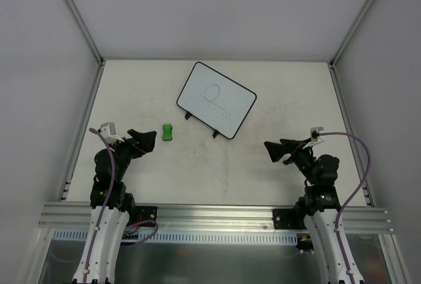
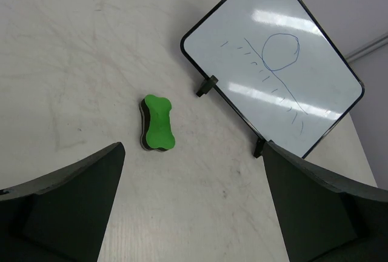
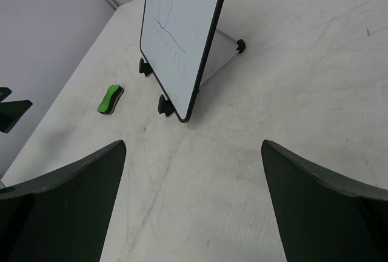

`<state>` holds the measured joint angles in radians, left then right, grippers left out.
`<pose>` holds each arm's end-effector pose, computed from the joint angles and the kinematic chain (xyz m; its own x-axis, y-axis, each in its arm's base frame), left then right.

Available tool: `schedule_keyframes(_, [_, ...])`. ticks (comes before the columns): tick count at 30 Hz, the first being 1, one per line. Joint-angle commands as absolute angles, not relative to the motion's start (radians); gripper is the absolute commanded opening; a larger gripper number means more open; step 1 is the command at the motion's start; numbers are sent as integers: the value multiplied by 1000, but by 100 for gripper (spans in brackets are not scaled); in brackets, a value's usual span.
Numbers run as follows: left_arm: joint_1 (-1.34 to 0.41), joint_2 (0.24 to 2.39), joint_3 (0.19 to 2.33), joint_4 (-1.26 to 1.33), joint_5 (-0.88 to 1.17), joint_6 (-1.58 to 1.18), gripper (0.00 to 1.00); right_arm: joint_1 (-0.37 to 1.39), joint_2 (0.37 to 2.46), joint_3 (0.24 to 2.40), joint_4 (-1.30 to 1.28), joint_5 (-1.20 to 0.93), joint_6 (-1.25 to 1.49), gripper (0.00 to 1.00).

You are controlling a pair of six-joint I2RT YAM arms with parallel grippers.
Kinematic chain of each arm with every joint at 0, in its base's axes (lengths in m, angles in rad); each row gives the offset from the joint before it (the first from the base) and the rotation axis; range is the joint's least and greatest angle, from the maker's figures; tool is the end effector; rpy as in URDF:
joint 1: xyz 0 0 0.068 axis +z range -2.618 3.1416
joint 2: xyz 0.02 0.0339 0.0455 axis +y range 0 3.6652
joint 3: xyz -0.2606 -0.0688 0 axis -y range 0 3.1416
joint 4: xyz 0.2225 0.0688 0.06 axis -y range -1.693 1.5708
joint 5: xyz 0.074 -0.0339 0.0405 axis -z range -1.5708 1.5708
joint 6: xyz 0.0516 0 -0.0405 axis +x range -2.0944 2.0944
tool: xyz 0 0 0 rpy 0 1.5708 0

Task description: Erase the whiteboard

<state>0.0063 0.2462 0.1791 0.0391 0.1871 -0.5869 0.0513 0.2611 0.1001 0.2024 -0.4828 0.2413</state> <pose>0.1180 -0.0089 0.2185 -0.1229 -0.5449 -0.8295 0.1342 0.8190 -0.5579 0.1157 0.0299 0.2093 -0.0814 0.2077 -0.9748 -0.5038 0.8353 0.2201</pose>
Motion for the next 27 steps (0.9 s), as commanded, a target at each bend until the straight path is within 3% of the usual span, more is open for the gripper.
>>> schedule_keyframes(1, [5,238,216,61,216,-572,99,60,253,101,218,-463,224,99])
schedule_keyframes(16, [5,235,218,61,221,-574,99,58,239,92,206,-442,224,99])
schedule_keyframes(27, [5,232,219,61,230,-574,99,60,519,130,435,-500,294,99])
